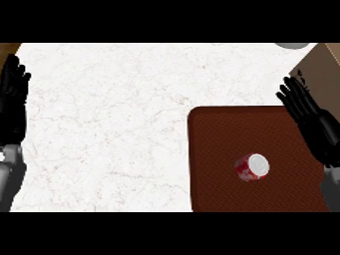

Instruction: Pick the can from the tray and place it in the cardboard box

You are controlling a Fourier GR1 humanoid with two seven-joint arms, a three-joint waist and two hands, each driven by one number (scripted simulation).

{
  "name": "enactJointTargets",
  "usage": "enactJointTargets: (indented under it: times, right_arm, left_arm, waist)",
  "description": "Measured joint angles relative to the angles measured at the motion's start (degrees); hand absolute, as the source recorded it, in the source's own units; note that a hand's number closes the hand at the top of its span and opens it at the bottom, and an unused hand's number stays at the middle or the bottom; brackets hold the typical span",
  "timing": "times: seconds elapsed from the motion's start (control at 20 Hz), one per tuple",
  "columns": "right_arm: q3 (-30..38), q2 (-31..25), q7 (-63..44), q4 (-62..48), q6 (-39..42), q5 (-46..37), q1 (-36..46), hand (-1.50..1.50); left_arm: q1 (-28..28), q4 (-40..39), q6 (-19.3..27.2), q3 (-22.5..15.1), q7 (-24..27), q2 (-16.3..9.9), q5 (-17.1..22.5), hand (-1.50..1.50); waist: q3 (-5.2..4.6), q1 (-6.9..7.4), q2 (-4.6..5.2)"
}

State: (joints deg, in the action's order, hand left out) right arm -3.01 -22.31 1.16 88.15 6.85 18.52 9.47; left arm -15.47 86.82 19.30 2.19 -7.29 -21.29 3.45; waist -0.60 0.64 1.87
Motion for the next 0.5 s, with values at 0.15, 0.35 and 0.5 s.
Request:
enactJointTargets:
  times: [0.15, 0.35, 0.5]
  right_arm:
    - [2.7, -2.4, -1.2, 3.9, -1.0, -0.1, 0.4, -1.5]
    - [8.5, -9.8, -1.4, 9.0, -2.4, -3.2, 1.8, -1.5]
    - [11.6, -15.0, -1.3, 11.3, -2.6, -7.1, -1.6, -1.5]
  left_arm:
    - [1.2, 0.3, -3.3, -1.6, 1.8, -0.7, -0.1, 0.0]
    - [1.8, 1.5, -10.0, -6.2, 5.0, -2.8, -1.1, 0.0]
    - [2.5, 1.9, -14.6, -9.0, 7.3, -3.3, -0.7, 0.0]
  waist:
    - [0.28, -1.0, -1.13]
    - [0.26, -3.35, -2.2]
    - [0.37, -3.46, -2.24]
